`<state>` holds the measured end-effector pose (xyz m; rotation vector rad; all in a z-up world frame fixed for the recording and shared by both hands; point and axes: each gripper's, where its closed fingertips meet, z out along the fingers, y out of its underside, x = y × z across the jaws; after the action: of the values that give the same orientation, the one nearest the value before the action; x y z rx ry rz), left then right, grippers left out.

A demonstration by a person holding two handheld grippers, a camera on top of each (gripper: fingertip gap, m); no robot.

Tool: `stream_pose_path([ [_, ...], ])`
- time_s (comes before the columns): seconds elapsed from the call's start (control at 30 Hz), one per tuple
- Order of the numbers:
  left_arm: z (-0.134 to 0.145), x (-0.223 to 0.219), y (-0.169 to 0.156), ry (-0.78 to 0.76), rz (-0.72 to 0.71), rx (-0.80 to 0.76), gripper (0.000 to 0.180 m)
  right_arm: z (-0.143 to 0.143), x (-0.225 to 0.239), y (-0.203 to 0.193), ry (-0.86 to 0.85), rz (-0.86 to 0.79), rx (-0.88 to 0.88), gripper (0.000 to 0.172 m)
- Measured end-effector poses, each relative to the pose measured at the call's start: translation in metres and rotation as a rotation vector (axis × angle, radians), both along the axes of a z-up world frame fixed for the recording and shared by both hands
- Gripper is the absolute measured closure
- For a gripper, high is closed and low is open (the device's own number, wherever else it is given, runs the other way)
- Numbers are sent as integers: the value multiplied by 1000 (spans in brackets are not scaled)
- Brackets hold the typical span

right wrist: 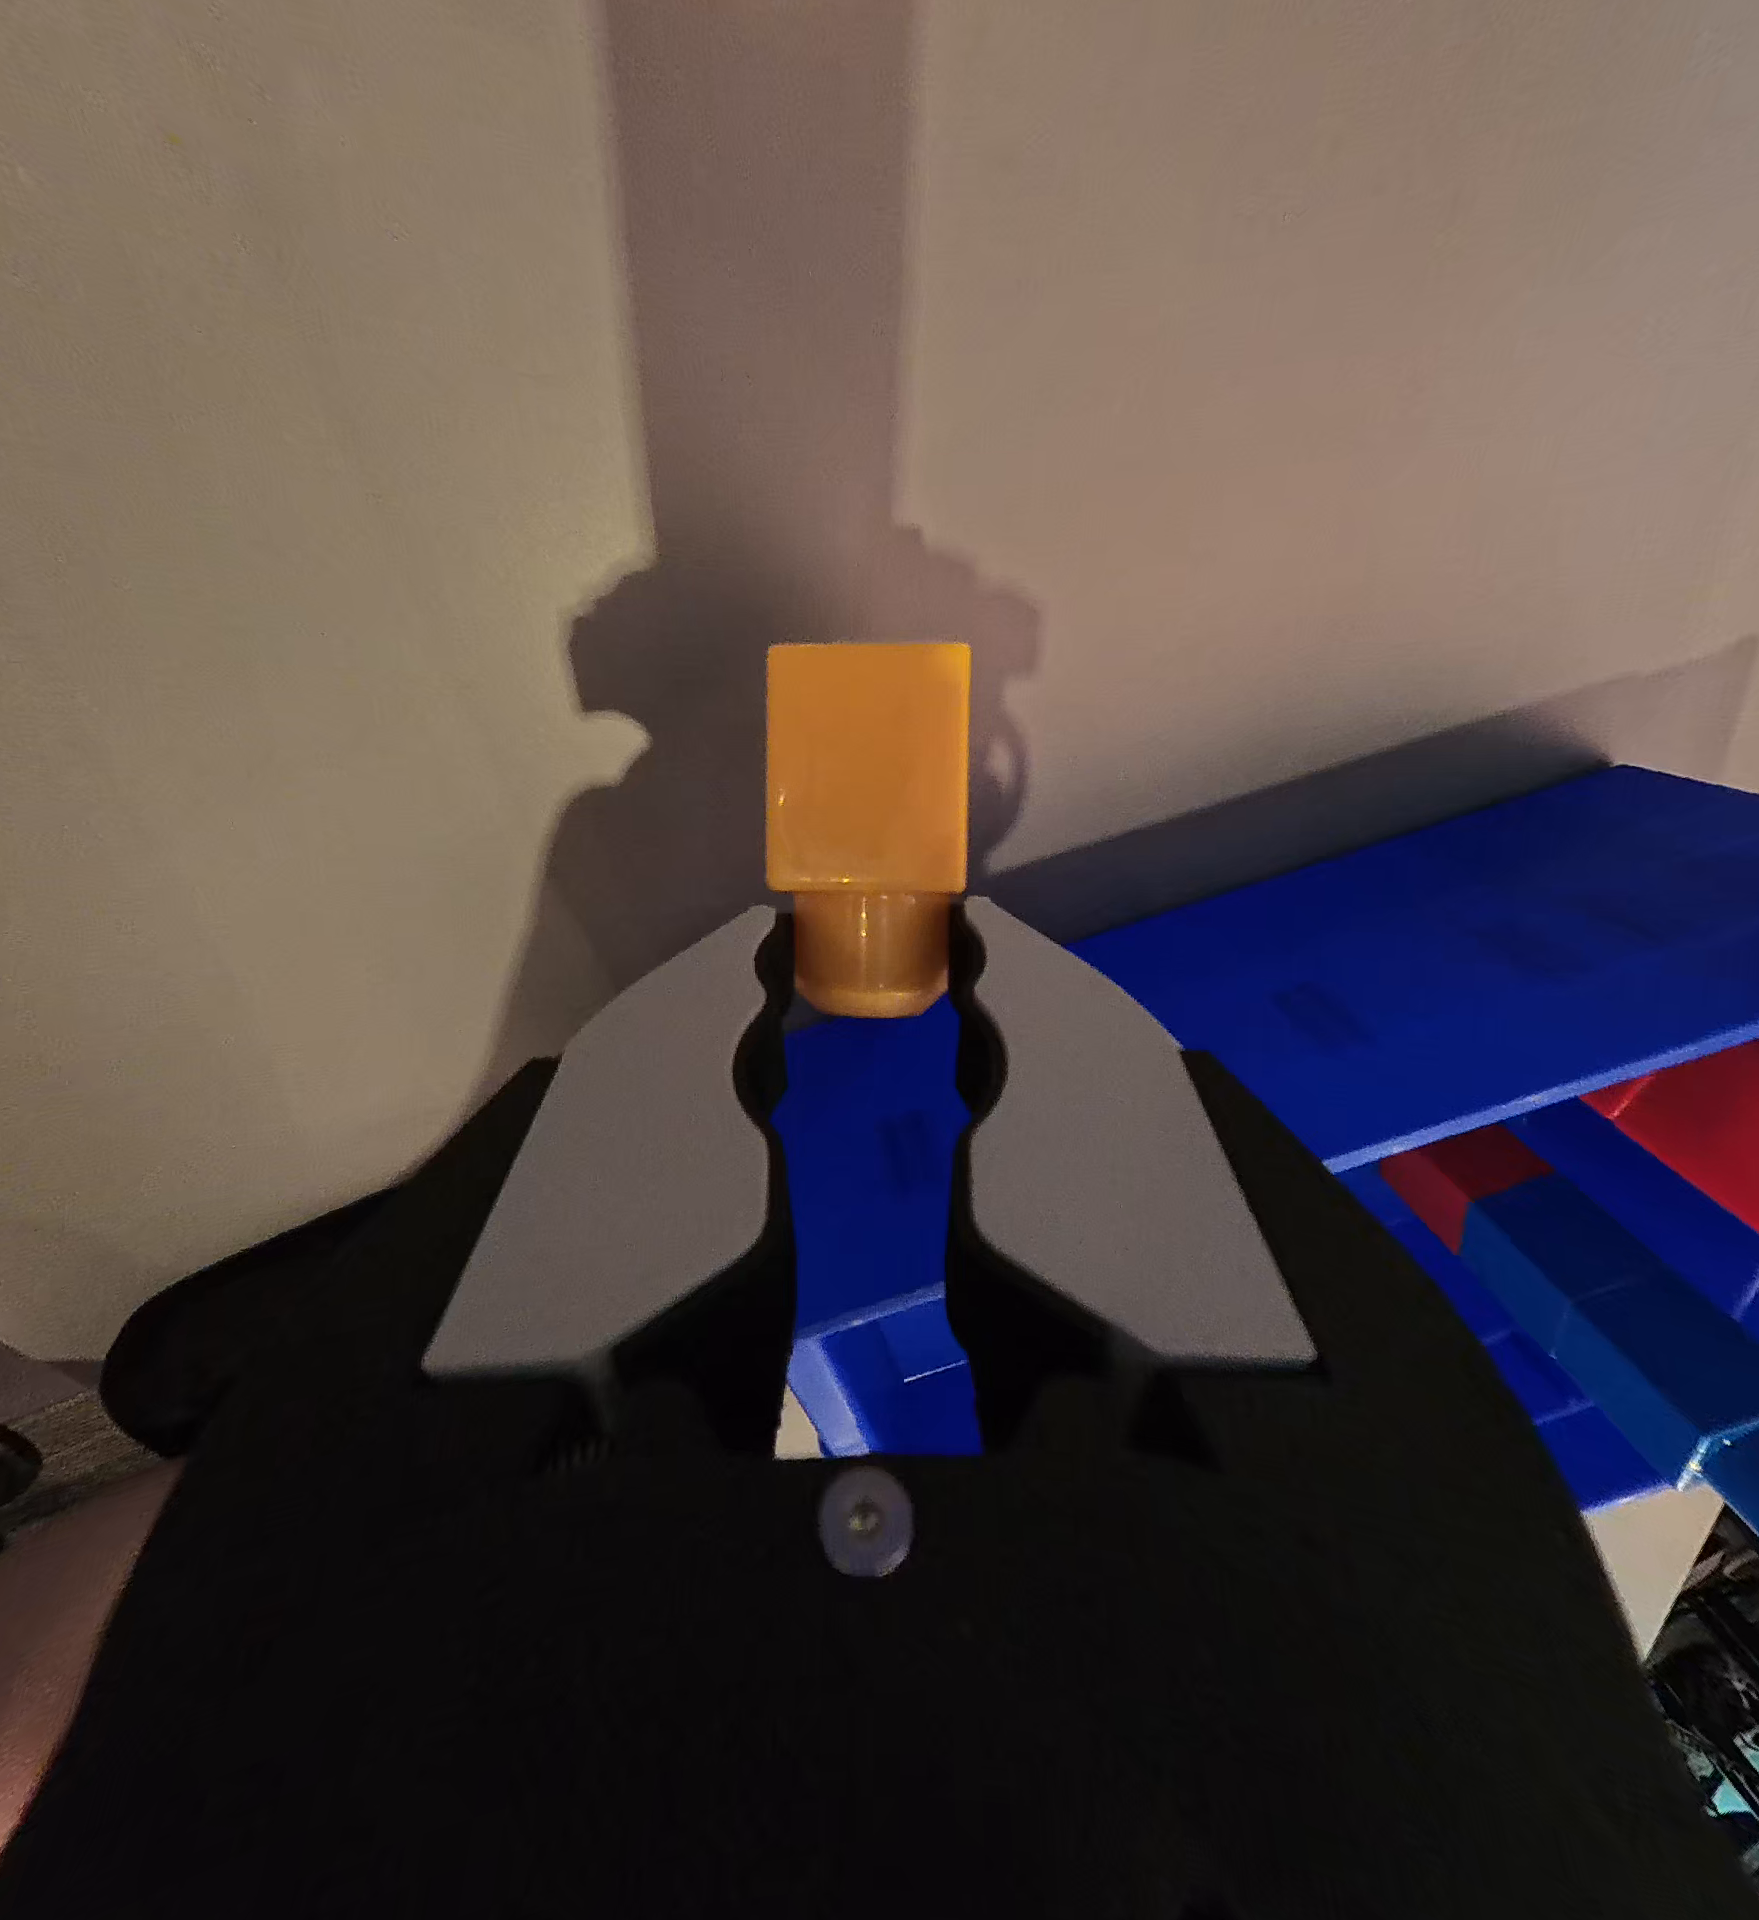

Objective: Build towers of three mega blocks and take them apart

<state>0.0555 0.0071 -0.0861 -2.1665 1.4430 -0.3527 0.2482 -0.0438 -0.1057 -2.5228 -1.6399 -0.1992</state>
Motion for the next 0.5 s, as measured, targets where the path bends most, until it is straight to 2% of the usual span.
stream_pose_path([
  [0.1, -15, 3, -6, 49, -12, -62, 134, 0, -1, 0, 6, 0, -2, 141],
  [0.2, -27, -3, 0, 144, 31, -37, 129, -3, -2, -1, -5, 18, -7, 141],
  [0.37, -38, 4, 2, 159, 59, -54, 127, -2, -8, 0, 14, 35, 2, 141],
  [0.5, -55, -2, 1, 245, 67, -83, 129, -3, -8, 3, 16, 41, 10, 141],
])
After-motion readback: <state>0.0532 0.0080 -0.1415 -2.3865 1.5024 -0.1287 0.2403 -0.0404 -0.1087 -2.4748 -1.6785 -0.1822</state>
